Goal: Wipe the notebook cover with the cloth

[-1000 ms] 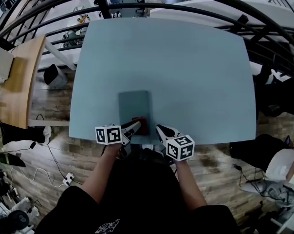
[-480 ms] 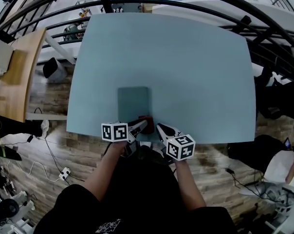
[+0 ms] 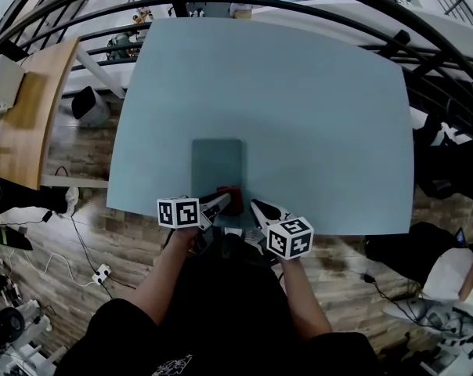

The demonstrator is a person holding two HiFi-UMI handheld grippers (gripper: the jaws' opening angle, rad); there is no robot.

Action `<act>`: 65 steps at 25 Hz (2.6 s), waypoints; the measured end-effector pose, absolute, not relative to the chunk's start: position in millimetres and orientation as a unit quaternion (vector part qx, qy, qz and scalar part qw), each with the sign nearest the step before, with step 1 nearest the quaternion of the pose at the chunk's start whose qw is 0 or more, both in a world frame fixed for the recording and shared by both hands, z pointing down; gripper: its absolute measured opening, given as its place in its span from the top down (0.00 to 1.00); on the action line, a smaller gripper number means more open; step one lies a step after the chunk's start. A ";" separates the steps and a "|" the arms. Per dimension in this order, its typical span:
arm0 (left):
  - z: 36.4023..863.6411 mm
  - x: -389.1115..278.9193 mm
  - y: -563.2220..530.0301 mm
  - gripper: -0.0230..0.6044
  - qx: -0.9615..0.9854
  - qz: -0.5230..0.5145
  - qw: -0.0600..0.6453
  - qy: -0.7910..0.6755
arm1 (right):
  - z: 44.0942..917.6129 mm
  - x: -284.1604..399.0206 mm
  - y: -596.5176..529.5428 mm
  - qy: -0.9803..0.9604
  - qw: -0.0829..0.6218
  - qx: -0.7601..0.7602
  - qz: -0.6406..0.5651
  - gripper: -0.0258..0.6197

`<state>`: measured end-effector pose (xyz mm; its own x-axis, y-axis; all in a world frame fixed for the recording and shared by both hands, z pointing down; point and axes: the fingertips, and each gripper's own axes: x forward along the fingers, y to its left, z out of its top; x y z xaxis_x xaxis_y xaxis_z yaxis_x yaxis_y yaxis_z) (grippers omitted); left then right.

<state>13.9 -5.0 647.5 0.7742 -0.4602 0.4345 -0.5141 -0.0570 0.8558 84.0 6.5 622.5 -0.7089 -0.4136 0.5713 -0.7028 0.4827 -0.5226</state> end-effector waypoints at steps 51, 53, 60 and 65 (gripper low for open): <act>581.3 -133.6 13.3 0.80 0.714 0.003 0.512 -0.478 | 559.1 22.9 5.9 -0.883 0.155 0.293 0.333 0.95; 575.9 -131.2 11.4 0.80 0.723 0.005 0.502 -0.476 | 555.3 22.8 4.3 -0.882 0.150 0.303 0.328 0.95; 560.3 -125.9 3.8 0.80 0.755 0.017 0.470 -0.456 | 541.7 15.3 0.7 -0.878 0.136 0.331 0.317 0.95; 536.6 -133.4 -4.3 0.80 0.774 0.031 0.438 -0.457 | 519.8 9.4 -5.6 -0.874 0.120 0.354 0.311 0.95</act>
